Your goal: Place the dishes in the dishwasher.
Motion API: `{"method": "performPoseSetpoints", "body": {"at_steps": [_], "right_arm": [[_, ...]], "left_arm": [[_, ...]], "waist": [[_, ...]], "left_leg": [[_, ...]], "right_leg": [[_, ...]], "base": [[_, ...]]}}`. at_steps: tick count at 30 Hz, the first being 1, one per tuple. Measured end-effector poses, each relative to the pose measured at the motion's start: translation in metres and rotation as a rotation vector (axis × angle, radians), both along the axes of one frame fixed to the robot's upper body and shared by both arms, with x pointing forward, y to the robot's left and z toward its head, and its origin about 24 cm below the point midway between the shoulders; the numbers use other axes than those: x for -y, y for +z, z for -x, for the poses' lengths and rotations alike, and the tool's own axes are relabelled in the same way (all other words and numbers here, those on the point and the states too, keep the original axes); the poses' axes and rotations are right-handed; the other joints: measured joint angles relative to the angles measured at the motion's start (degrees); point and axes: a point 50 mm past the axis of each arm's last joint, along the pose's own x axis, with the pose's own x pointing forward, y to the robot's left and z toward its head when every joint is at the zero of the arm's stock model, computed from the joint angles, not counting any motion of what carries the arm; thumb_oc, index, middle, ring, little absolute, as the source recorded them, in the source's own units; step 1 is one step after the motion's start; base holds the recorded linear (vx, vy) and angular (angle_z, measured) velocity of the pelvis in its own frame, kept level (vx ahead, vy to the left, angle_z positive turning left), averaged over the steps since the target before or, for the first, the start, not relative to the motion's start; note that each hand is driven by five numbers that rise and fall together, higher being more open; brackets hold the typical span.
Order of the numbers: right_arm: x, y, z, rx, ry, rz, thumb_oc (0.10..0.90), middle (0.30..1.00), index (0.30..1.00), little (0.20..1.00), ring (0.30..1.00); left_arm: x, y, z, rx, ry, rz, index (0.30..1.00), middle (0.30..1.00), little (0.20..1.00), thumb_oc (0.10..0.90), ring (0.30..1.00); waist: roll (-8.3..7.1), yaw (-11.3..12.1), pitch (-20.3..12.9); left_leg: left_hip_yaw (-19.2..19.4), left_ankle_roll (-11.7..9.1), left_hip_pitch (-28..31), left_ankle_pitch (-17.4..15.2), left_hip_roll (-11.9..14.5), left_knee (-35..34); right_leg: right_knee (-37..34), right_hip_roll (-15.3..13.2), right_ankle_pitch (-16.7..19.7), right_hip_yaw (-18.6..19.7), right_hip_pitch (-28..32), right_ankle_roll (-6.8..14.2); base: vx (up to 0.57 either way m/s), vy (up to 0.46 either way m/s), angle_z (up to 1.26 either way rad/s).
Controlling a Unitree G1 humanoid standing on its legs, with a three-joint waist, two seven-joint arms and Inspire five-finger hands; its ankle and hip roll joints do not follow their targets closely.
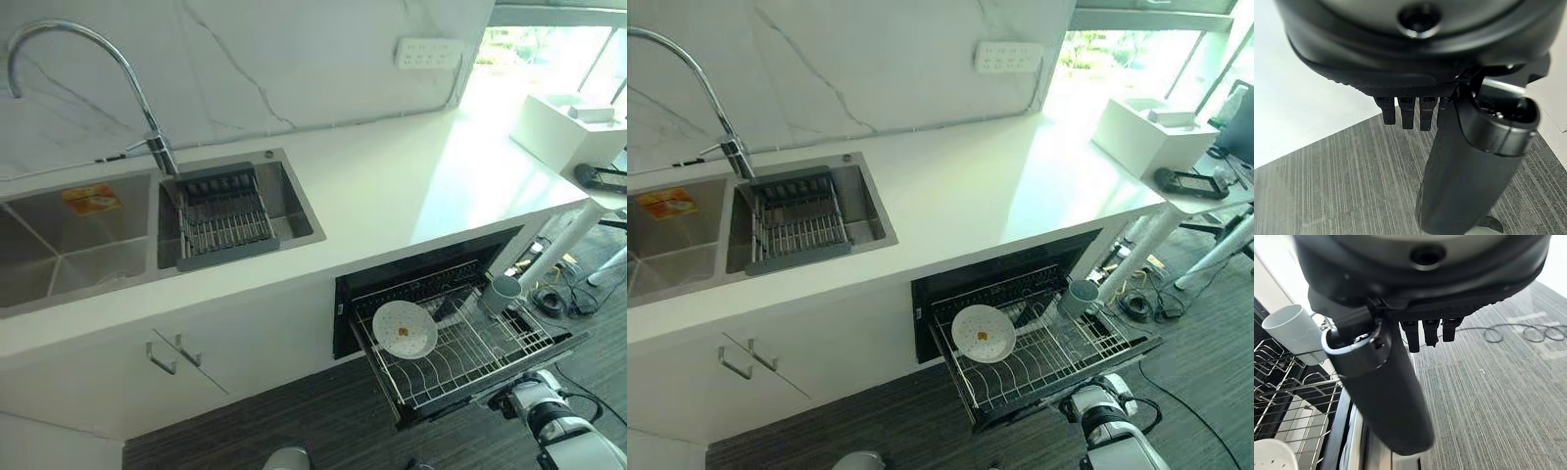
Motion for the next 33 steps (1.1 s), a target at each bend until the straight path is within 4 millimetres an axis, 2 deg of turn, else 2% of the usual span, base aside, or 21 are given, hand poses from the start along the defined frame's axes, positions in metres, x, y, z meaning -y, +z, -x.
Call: {"method": "performPoseSetpoints", "body": {"at_steps": [3,5,7,8,9,10,11,12,16,20,21,22,24,26,28,29,30,33], "right_arm": [[0.012,0.007,0.002,0.004,-0.037,0.021,0.8,0.9,0.9,0.9,0.9],[0.015,0.009,0.001,0.01,-0.041,0.031,0.8,0.9,0.9,0.9,0.9],[0.014,0.01,-0.001,0.015,-0.039,0.031,0.8,0.9,0.9,0.9,0.9],[0.014,0.013,-0.005,0.025,-0.036,0.031,0.8,0.9,0.9,0.9,0.9],[0.012,0.022,-0.018,0.063,-0.029,0.03,0.8,0.9,0.9,0.9,0.9],[0.012,0.026,-0.023,0.081,-0.03,0.031,0.8,0.9,0.9,0.9,0.9],[0.015,0.03,-0.026,0.094,-0.035,0.035,0.8,0.9,0.9,0.9,0.9],[0.016,0.034,-0.03,0.111,-0.04,0.035,0.8,0.9,0.9,0.9,0.9],[0.026,0.046,-0.035,0.142,-0.058,0.054,0.8,0.9,0.9,0.9,0.9],[0.038,0.058,-0.035,0.172,-0.092,0.089,0.8,0.9,0.9,0.9,0.9],[0.042,0.065,-0.039,0.194,-0.103,0.095,0.8,0.9,0.9,0.9,0.9],[0.052,0.079,-0.042,0.237,-0.136,0.106,0.8,0.9,0.9,0.9,0.9],[0.067,0.107,-0.052,0.328,-0.157,0.157,0.8,0.9,0.9,0.9,0.9],[0.071,0.123,-0.06,0.4,-0.15,0.176,0.8,0.9,0.9,0.9,0.9],[0.075,0.128,-0.06,0.427,-0.157,0.202,0.8,0.9,0.9,0.9,0.9],[0.077,0.132,-0.061,0.453,-0.146,0.213,0.8,0.9,0.9,0.9,0.9],[0.078,0.135,-0.062,0.476,-0.13,0.233,0.8,0.9,0.9,0.9,0.9],[0.08,0.144,-0.067,0.535,-0.068,0.277,0.8,0.9,0.9,0.9,0.9]], "left_arm": [[0.001,-0.001,0.001,-0.003,0.004,0.004,0.9,0.9,0.9,0.8,0.9],[0.001,-0.001,0.004,-0.013,0.007,0.003,0.9,0.9,0.9,0.8,0.9],[-0.001,-0.001,0.008,-0.032,0.011,-0.003,0.9,0.9,0.9,0.8,0.9],[-0.002,-0.001,0.011,-0.04,0.011,-0.006,0.9,0.9,0.9,0.8,0.9],[-0.005,0.0,0.015,-0.054,0.013,-0.016,0.9,0.9,0.9,0.8,0.9],[-0.009,0.001,0.015,-0.054,0.011,-0.027,0.9,0.9,0.9,0.8,0.9],[-0.007,0.0,0.017,-0.055,0.012,-0.017,0.9,0.9,0.9,0.8,0.9],[-0.007,0.0,0.017,-0.055,0.011,-0.016,0.9,0.9,0.9,0.8,0.9],[-0.007,0.0,0.019,-0.058,0.023,-0.016,0.9,0.9,0.9,0.8,0.9],[-0.007,-0.001,0.028,-0.078,0.026,0.001,0.9,0.9,0.9,0.8,0.9],[-0.006,-0.001,0.03,-0.079,0.027,0.007,0.9,0.9,0.9,0.8,0.9],[-0.004,-0.002,0.029,-0.069,0.027,0.025,0.9,0.9,0.9,0.8,0.9],[0.0,-0.004,0.027,-0.066,0.0,0.032,0.9,0.9,0.9,0.8,0.9],[0.0,-0.004,0.032,-0.08,-0.008,0.03,0.9,0.9,0.9,0.8,0.9],[0.002,-0.006,0.039,-0.084,-0.004,0.038,0.9,0.9,0.9,0.8,0.9],[0.004,-0.007,0.044,-0.084,0.008,0.056,0.9,0.9,0.9,0.8,0.9],[0.006,-0.008,0.046,-0.076,0.022,0.075,0.9,0.9,0.9,0.8,0.9],[0.014,-0.011,0.055,-0.072,0.029,0.122,0.9,0.9,0.9,0.8,0.9]], "waist": [[0.12,1.08,0.05],[0.18,1.56,0.07],[1.01,2.44,0.27],[1.67,3.09,0.39],[2.06,3.43,0.7],[2.0,4.17,1.05],[2.83,4.13,0.86],[2.53,4.23,1.14],[2.98,4.86,0.9],[3.14,5.87,1.06],[3.6,5.92,1.38],[4.7,5.92,1.71],[7.89,5.89,3.0],[9.24,5.89,3.05],[10.09,5.53,3.08],[10.01,5.27,3.28],[10.69,5.14,3.05],[11.12,4.47,3.06]], "left_leg": [[0.14,2.73,-1.01,-2.2,-3.18,2.48],[0.19,3.84,-1.06,-2.72,-4.79,3.08],[-0.63,5.0,0.22,-2.46,-5.81,2.57],[-1.05,5.86,1.2,-1.91,-5.82,1.83],[-1.68,5.77,1.16,-1.23,-5.95,0.79],[-2.5,4.74,0.89,-1.23,-6.56,1.2],[-3.25,4.08,0.91,-1.52,-6.39,0.95],[-3.14,4.18,0.9,-1.58,-6.37,0.35],[-2.17,4.11,-0.53,-1.37,-6.63,0.48],[-3.33,5.15,-0.98,-0.27,-9.83,0.46],[-3.22,5.4,-1.1,-0.13,-10.52,0.55],[-3.26,5.53,-1.9,-0.12,-11.5,0.81],[-3.45,6.33,-2.51,0.36,-12.86,0.84],[-3.31,6.81,-3.24,0.74,-13.82,0.68],[-3.19,6.79,-3.24,1.22,-14.6,-0.01],[-3.09,6.74,-3.65,1.15,-14.8,-0.06],[-2.79,6.63,-4.14,1.23,-14.94,-0.26],[-1.56,6.33,-6.0,1.42,-14.77,-0.1]], "right_leg": [[1.23,-3.88,1.26,-0.45,0.79,1.2],[2.44,-5.89,1.8,-0.62,0.88,1.18],[6.04,-7.52,3.83,-0.86,0.19,0.92],[6.23,-7.63,2.66,-1.29,-0.58,2.3],[1.98,-6.3,1.71,-3.46,-0.02,2.76],[-1.26,-5.52,4.87,-5.86,2.64,1.54],[-0.4,-5.69,5.0,-6.52,3.0,1.27],[0.78,-6.4,4.36,-6.79,2.83,1.05],[2.5,-8.68,3.5,-8.37,3.08,0.99],[4.29,-11.68,3.86,-8.57,3.36,0.84],[4.05,-12.22,4.03,-8.62,3.55,0.97],[3.55,-13.07,4.34,-8.88,3.62,1.32],[2.72,-14.0,6.18,-8.89,3.54,0.86],[1.23,-14.39,6.8,-8.88,3.53,1.54],[1.07,-15.16,6.87,-8.82,3.27,1.57],[0.42,-15.22,6.75,-8.74,3.11,1.81],[-0.04,-15.28,6.74,-8.52,2.52,1.81],[-1.31,-15.28,7.15,-7.94,0.72,3.3]], "base": [[0.08,0.179,0.28],[0.09,0.124,0.27],[0.09,0.102,0.21],[0.12,0.132,0.18],[0.14,0.155,0.31],[0.14,0.15,0.48],[0.11,0.128,0.54],[0.08,0.112,0.47],[0.06,0.125,0.43],[0.03,0.193,0.33],[0.01,0.222,0.24],[0.01,0.182,0.24],[0.01,0.191,0.21],[0.01,0.192,0.07],[0.01,0.184,0.01],[0.0,0.152,-0.09],[0.0,0.16,-0.1],[-0.02,0.108,-0.13]]}}
